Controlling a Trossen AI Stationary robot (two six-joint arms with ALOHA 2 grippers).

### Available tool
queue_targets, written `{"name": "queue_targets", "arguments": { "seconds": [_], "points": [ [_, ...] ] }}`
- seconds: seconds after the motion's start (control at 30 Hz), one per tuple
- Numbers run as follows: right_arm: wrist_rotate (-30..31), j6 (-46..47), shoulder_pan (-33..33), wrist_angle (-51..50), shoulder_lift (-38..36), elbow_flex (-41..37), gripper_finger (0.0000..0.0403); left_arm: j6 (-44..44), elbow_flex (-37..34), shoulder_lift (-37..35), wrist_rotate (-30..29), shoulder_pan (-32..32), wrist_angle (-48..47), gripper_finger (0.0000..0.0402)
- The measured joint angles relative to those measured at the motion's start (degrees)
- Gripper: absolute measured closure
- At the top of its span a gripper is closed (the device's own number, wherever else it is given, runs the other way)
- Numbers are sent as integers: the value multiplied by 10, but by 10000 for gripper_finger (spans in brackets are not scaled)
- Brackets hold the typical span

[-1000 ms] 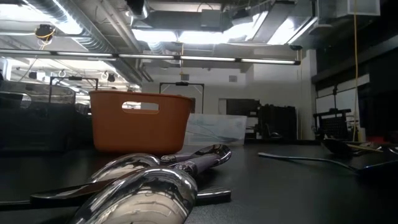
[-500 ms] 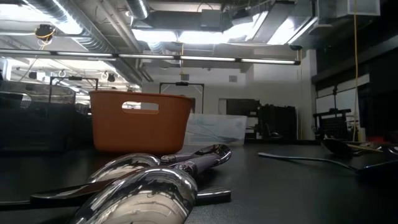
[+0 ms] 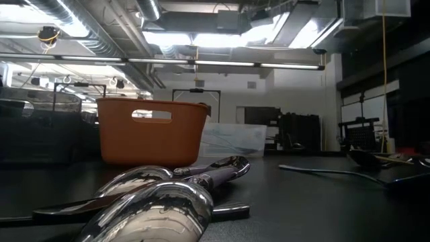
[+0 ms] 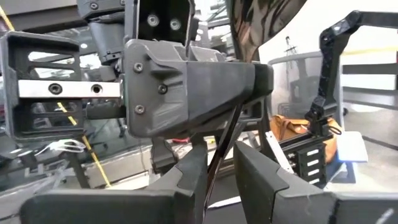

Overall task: Sort silverware by color (type)
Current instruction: Put the black spoon into the black bin

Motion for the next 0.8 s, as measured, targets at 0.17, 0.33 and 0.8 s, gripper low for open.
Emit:
{"name": "queue_targets", "arguments": {
  "seconds": [0.17, 0.33, 0.8],
  "points": [
    [-1, 0, 0, -4, 0, 0, 403, 0, 0, 0, 11, 0, 2, 341],
    [0, 1, 0, -4, 0, 0, 403, 1, 0, 0, 4, 0, 2, 377],
    [11, 2, 0, -21, -1, 0, 382, -6, 0, 0, 0, 0, -9, 401]
  ]
}}
